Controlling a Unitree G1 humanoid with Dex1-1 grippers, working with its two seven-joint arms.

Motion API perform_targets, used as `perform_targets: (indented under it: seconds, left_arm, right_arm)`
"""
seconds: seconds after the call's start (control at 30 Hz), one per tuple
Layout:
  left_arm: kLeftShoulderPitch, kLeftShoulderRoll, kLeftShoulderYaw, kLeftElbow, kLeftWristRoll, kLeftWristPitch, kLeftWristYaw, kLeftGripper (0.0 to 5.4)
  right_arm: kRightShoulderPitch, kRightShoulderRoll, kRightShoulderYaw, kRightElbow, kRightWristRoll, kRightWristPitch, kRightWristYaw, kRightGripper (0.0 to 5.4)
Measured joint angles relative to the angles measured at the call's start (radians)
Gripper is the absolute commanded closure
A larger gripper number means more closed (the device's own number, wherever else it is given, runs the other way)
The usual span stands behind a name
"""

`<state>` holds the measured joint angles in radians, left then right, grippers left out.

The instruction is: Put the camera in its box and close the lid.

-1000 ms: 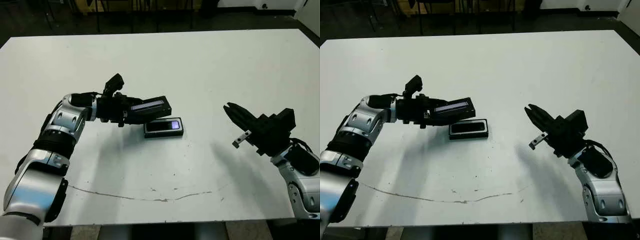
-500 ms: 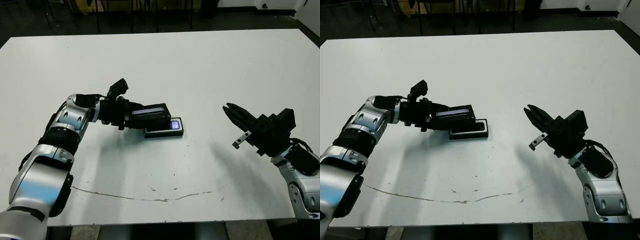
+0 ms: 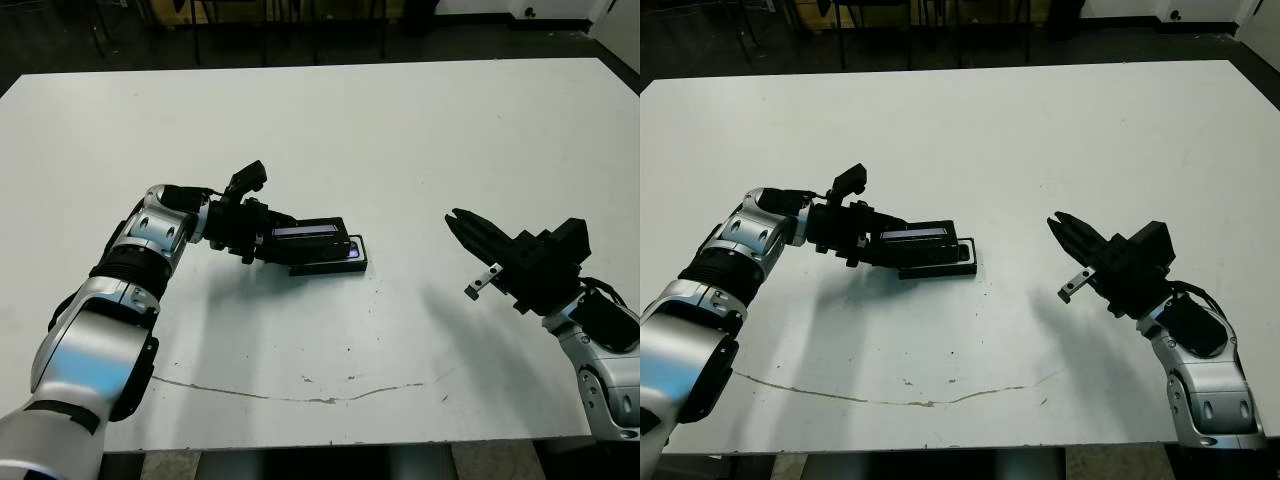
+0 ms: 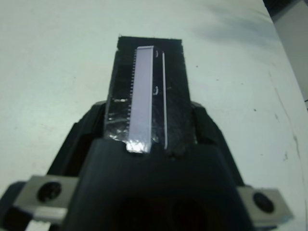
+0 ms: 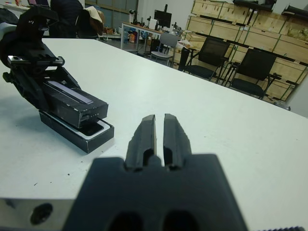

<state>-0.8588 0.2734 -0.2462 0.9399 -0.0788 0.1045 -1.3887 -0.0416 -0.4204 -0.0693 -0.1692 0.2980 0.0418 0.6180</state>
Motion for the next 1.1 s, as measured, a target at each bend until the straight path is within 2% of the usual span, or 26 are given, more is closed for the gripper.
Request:
perform_targets:
  seconds: [0.57, 1.1]
  left_arm:
    - [0.003, -0.043, -0.026, 0.01, 0.028, -0.059, 0.02, 2.63]
    - [0.035, -0.051, -0.018, 0.001, 0.02, -0.088, 0.072, 2.63]
  right_arm:
    - [0.0, -0.003, -0.007, -0.008, -0.002, 0.018, -0.001, 5.4]
    - [0.0, -0.003, -0.008, 0.003, -0.011, -0.002, 0.003, 5.4]
